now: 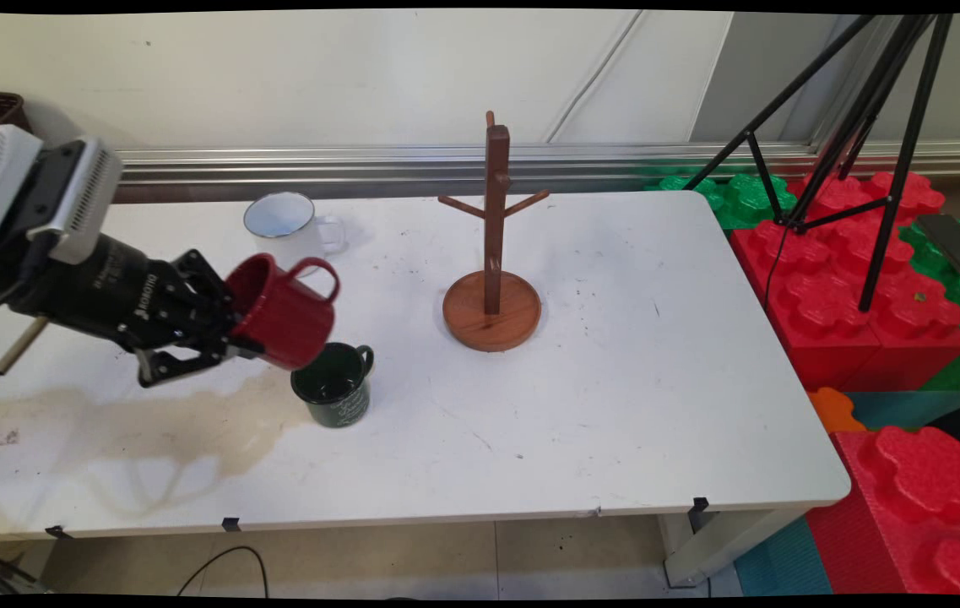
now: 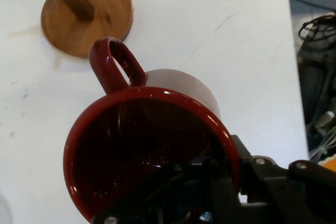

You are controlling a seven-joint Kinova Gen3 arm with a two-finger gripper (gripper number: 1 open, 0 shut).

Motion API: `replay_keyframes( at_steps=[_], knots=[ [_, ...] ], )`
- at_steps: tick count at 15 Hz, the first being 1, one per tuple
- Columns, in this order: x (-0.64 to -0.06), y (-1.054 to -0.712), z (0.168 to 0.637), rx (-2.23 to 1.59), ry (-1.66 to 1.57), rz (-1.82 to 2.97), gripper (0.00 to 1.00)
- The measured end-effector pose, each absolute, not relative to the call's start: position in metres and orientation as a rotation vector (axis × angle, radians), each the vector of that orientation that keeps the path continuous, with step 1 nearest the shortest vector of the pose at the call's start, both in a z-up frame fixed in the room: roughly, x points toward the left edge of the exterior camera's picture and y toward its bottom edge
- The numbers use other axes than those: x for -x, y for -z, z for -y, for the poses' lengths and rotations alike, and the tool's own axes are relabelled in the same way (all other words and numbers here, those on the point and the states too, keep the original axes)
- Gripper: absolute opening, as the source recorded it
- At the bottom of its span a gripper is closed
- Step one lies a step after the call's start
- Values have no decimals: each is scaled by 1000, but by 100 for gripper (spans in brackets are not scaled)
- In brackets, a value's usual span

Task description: Place the picked object on the table

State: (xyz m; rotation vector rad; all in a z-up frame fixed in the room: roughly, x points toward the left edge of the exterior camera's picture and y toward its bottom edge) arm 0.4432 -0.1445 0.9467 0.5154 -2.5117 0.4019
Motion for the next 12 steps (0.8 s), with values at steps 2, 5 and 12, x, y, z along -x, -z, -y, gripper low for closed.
replay_keyframes(
  at_steps=[2,5,12],
  knots=[
    [-452,-948,143,-538,-433,2526,0],
    [-465,-948,144,-571,-473,2554,0],
    [-484,-931,159,-644,-475,2633,0]
  ],
)
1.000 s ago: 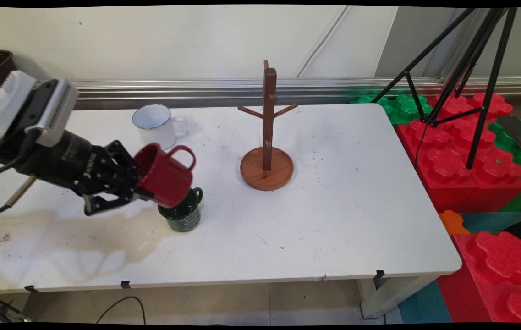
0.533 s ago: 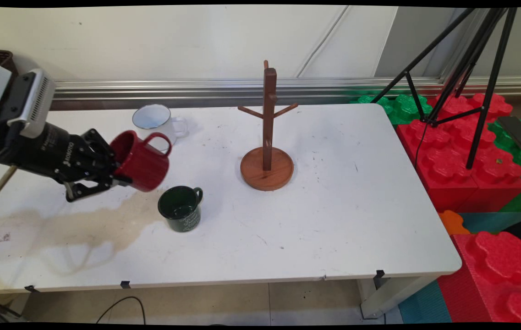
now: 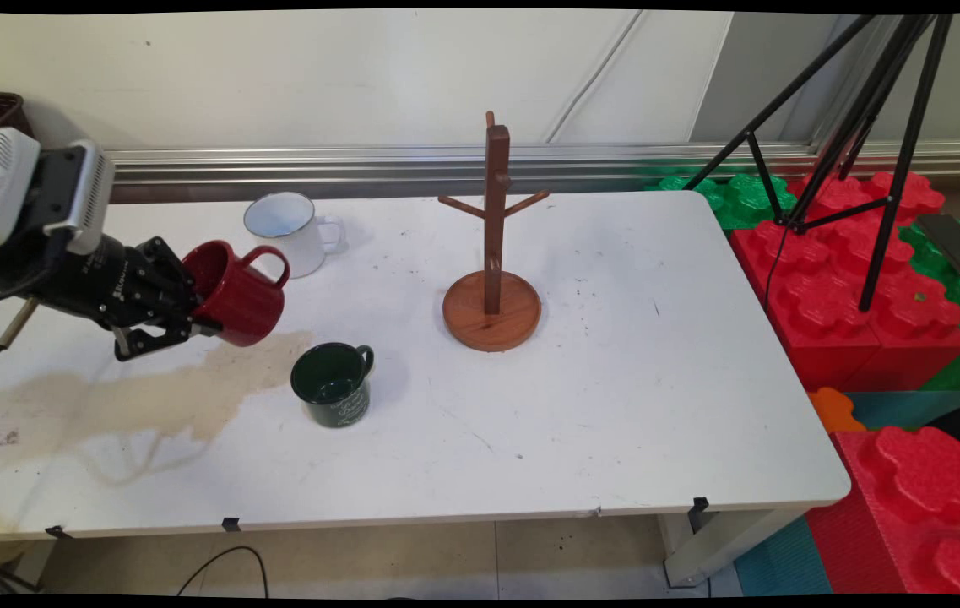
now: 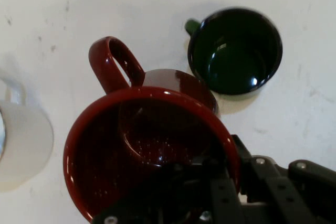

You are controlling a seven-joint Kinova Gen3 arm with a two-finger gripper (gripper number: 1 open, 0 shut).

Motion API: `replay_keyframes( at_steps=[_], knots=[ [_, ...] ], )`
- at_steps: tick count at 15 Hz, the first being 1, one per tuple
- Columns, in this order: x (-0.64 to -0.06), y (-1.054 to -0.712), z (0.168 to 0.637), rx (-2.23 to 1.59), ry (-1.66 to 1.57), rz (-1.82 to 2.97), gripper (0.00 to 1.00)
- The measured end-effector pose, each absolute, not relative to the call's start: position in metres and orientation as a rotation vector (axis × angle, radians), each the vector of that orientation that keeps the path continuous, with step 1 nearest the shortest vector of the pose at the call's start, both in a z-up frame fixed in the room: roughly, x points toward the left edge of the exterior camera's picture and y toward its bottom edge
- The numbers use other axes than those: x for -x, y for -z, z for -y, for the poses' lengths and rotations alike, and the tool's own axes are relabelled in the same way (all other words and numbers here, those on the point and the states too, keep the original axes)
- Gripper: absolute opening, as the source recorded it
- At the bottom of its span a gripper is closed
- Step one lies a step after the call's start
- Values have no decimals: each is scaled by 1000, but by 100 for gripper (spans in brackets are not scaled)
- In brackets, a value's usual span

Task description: Place the picked object on the table

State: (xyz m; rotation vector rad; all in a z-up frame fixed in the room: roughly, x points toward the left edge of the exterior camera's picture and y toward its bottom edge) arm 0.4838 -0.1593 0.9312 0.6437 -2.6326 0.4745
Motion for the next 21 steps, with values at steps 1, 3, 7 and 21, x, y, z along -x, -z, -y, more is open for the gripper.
replay_keyframes(
  at_steps=[1,3,7,21],
  knots=[
    [-485,-929,161,-650,-466,2641,0],
    [-489,-922,164,-665,-437,2663,0],
    [-495,-900,167,-685,-360,2724,0],
    [-495,-845,193,-643,-273,2837,0]
  ],
)
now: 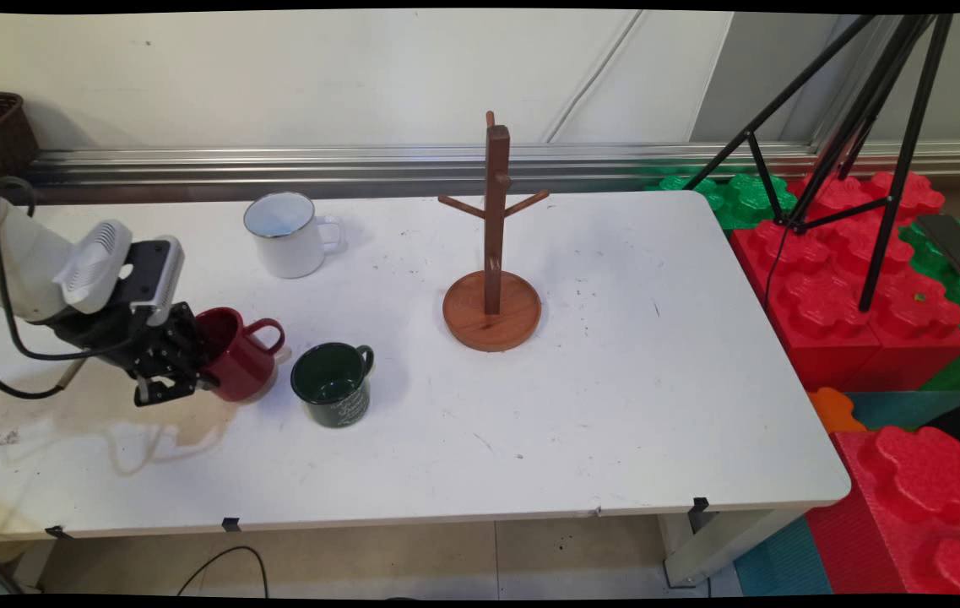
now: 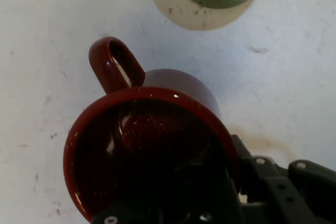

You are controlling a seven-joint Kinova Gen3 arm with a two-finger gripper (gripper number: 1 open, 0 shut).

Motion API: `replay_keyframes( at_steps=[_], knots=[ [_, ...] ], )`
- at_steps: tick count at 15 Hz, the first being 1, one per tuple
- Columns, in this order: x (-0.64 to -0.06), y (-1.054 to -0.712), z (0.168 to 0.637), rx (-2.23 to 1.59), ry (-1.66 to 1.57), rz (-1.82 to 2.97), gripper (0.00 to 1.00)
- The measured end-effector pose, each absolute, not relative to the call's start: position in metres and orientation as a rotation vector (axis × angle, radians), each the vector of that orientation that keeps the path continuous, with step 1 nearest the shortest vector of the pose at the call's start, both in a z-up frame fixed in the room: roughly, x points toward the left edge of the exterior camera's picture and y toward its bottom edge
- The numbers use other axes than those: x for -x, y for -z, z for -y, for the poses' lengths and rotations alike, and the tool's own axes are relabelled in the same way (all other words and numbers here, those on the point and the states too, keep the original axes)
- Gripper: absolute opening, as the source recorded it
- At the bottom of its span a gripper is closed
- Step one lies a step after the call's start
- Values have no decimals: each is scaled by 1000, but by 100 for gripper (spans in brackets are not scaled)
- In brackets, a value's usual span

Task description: Place the picked object on the table

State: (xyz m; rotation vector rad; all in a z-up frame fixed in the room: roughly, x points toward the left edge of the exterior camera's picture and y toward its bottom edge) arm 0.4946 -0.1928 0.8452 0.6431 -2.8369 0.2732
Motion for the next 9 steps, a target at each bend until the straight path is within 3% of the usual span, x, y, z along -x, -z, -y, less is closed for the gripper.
replay_keyframes(
  at_steps=[6,7,9],
  knots=[
    [-490,-836,199,-615,-261,2863,0],
    [-490,-835,199,-612,-260,2867,100],
    [-488,-833,201,-604,-261,2872,100]
  ],
)
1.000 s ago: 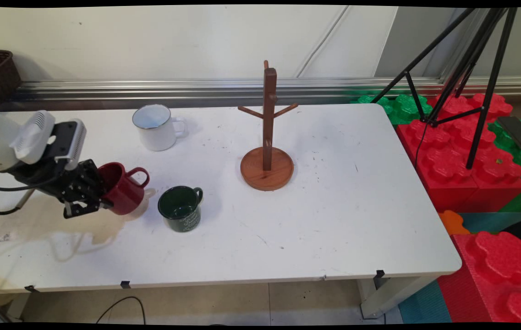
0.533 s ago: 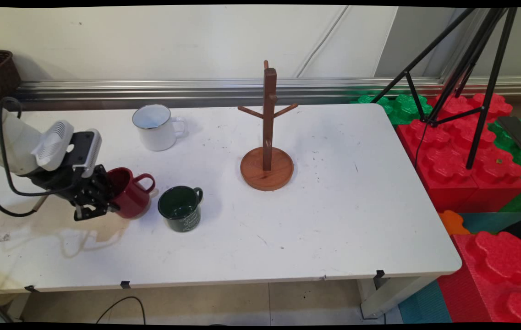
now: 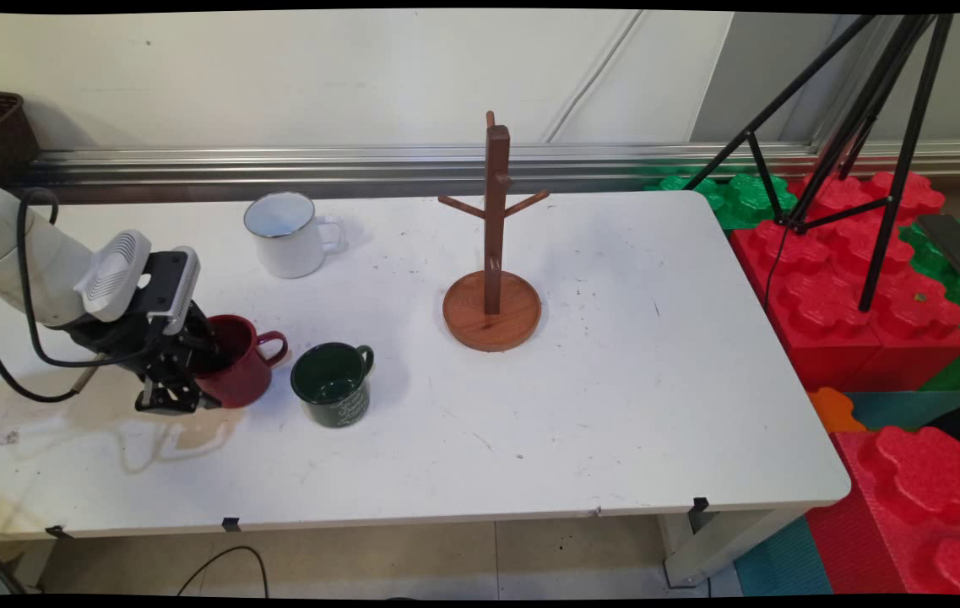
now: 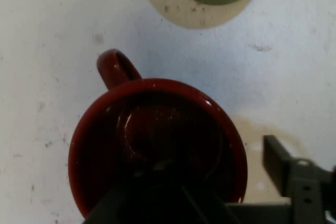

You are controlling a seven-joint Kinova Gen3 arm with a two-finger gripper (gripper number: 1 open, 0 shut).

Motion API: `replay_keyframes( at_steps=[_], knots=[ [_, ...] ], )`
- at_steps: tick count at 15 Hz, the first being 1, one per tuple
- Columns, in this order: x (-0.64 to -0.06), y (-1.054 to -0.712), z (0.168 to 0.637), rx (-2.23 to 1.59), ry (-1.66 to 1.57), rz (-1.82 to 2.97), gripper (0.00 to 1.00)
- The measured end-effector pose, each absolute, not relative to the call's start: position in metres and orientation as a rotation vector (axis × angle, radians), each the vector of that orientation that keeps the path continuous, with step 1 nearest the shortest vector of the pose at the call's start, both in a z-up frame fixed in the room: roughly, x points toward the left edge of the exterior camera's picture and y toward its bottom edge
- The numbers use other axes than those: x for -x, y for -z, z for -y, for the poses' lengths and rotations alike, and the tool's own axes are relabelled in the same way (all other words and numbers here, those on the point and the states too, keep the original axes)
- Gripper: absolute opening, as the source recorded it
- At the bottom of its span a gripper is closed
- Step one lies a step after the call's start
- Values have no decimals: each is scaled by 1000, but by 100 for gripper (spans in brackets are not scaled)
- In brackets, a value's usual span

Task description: Place the picked object on the table

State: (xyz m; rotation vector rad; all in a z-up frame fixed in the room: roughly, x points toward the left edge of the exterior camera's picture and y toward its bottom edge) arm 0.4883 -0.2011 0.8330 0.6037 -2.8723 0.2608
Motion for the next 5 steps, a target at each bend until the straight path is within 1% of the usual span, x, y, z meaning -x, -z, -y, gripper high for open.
replay_keyframes(
  at_steps=[5],
  knots=[
    [-485,-831,203,-602,-265,2872,100]
  ],
)
